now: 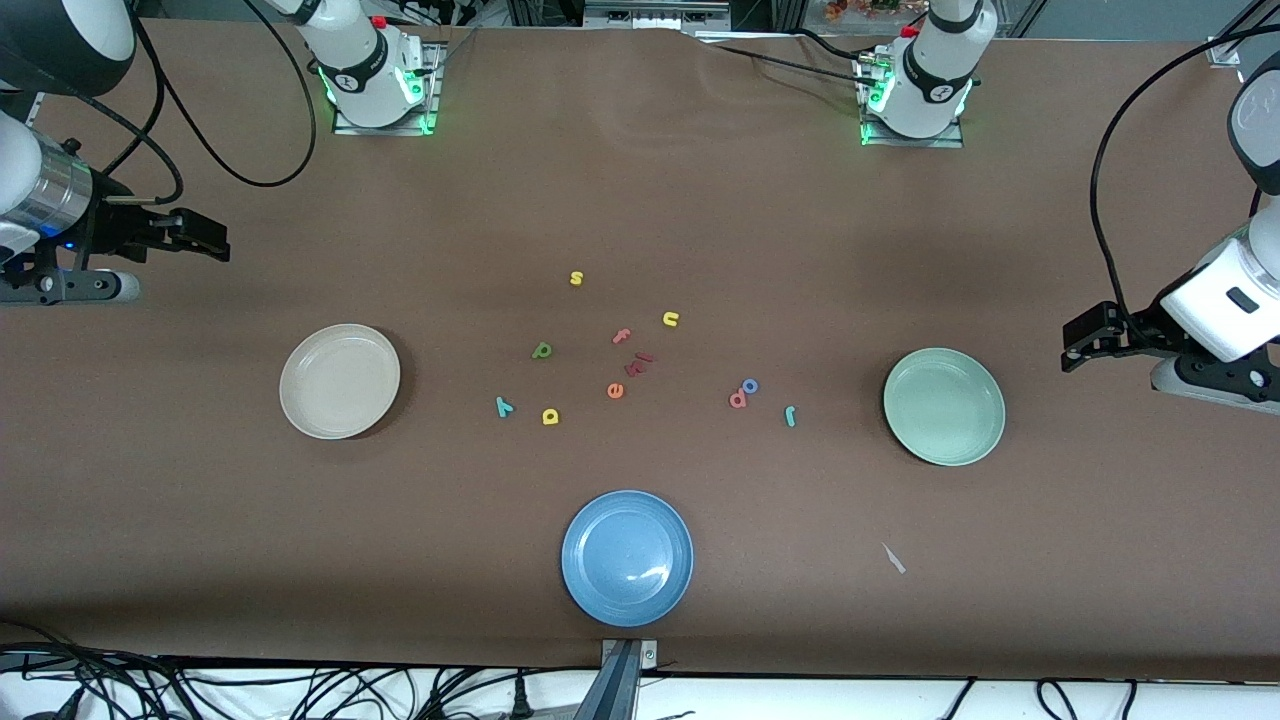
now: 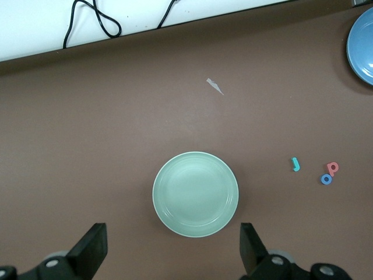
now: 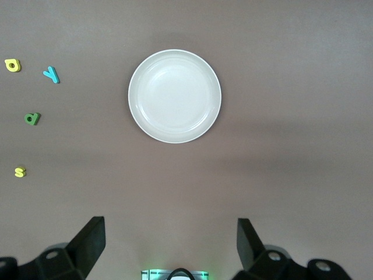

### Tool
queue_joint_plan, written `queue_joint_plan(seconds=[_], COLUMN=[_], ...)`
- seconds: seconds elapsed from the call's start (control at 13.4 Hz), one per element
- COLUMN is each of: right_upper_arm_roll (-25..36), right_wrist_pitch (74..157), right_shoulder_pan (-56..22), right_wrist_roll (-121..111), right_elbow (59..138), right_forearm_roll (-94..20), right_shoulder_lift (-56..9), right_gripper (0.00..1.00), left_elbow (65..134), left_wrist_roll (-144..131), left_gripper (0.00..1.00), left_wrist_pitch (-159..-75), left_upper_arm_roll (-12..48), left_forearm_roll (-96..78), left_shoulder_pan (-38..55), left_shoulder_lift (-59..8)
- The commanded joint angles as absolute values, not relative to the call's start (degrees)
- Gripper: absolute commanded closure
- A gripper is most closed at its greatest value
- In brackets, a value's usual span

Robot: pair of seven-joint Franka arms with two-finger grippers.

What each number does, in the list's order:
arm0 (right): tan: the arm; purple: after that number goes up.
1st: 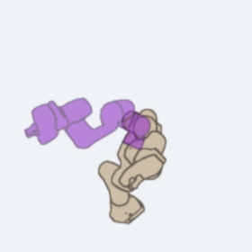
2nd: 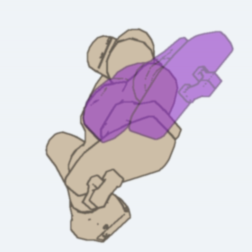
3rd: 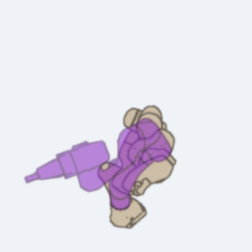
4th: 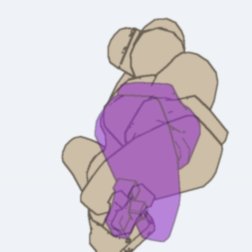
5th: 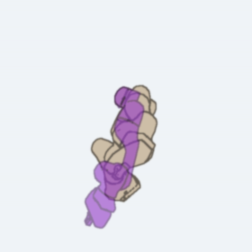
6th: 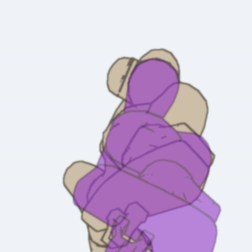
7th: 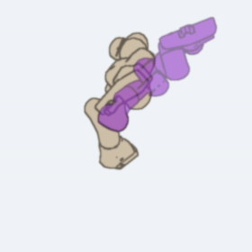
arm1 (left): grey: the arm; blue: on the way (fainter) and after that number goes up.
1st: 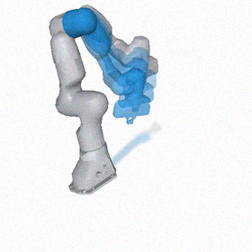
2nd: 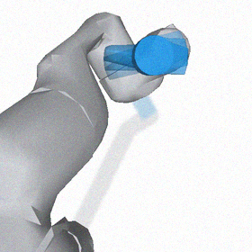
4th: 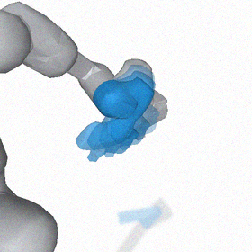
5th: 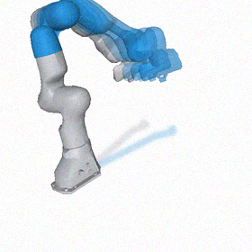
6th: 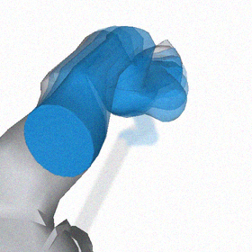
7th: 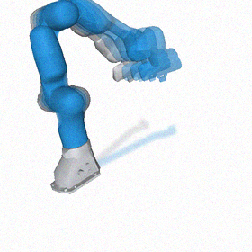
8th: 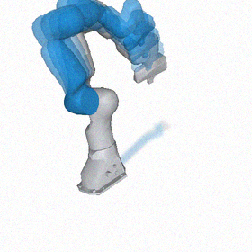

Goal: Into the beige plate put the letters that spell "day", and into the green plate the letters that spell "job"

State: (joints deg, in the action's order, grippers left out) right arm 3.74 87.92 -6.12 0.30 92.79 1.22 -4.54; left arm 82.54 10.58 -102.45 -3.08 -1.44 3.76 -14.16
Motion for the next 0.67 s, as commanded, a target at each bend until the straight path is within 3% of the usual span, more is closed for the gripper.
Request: queue_joint_plan(seconds=[0.0, 0.6], right_upper_arm_roll=[3.60, 3.43], right_wrist_pitch=[86.75, 86.05], right_shoulder_pan=[-6.15, -6.24], right_wrist_roll=[0.70, 0.88], right_elbow=[91.58, 91.67], right_forearm_roll=[0.88, 0.53], right_shoulder_lift=[-4.83, -4.83], right_gripper=[0.00, 0.00], left_elbow=[81.30, 81.30], left_wrist_roll=[10.11, 10.11], left_gripper=[0.00, 0.00], left_wrist_pitch=[-102.30, -102.30], left_upper_arm_roll=[-3.08, -3.08], left_forearm_roll=[-0.26, -0.26], left_shoulder_pan=[4.04, 4.04], left_shoulder_lift=[-14.68, -14.68])
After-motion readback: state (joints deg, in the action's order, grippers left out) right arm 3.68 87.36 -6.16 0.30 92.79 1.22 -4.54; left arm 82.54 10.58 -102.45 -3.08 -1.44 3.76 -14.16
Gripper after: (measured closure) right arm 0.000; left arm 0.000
